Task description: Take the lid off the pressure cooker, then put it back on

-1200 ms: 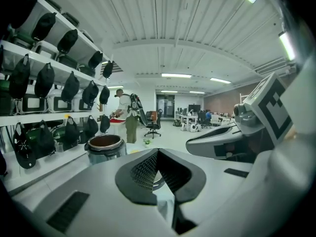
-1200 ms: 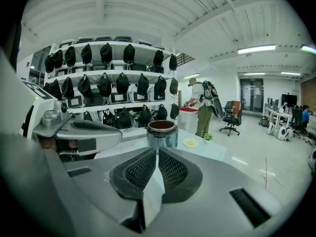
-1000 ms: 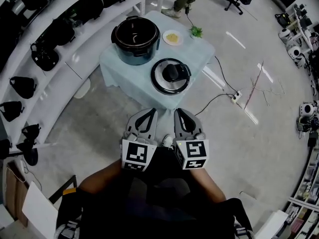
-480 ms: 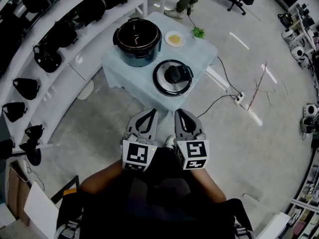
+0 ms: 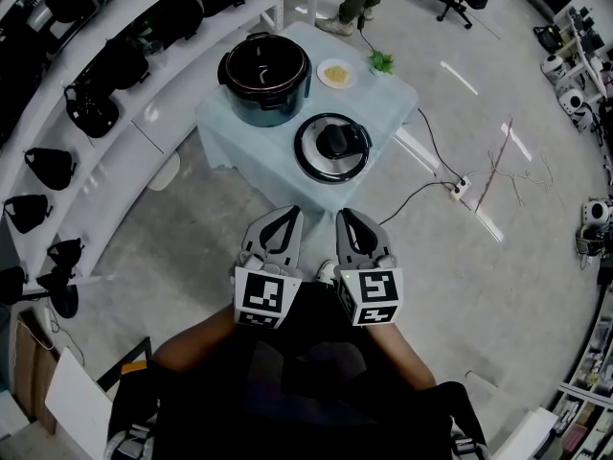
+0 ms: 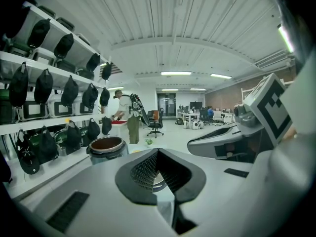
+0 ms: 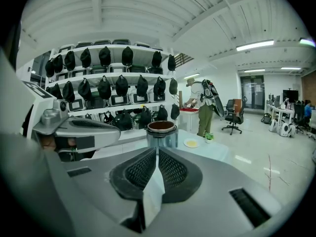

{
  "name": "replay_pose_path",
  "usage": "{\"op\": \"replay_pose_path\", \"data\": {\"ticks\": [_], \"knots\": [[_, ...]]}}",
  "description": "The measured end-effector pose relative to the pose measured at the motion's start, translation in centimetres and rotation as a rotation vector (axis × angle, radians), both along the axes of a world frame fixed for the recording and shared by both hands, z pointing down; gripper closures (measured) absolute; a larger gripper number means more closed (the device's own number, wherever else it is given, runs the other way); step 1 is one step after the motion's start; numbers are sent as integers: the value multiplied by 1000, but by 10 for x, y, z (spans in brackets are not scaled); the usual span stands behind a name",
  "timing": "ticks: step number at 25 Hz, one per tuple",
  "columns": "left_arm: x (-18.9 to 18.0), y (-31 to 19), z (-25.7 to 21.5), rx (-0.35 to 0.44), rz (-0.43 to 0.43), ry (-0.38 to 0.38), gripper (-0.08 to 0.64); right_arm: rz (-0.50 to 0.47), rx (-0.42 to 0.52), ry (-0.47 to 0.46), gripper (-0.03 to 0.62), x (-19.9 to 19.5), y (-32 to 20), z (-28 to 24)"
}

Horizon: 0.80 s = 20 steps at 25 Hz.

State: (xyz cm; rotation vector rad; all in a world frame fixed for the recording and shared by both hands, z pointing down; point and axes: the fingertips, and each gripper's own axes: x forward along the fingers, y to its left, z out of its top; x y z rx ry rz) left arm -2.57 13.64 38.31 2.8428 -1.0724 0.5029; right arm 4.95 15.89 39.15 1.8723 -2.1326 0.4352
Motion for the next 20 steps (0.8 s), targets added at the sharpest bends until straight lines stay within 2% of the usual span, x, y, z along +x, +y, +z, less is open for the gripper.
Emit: {"op": "replay_pose_path", "data": {"ticks": [11, 20], "knots": [[15, 4, -2, 13, 13, -17, 552, 0, 10, -15, 560, 13, 5, 0], [48, 10, -2, 20, -13, -42, 552, -32, 11, -43, 560, 44, 8, 4]]}}
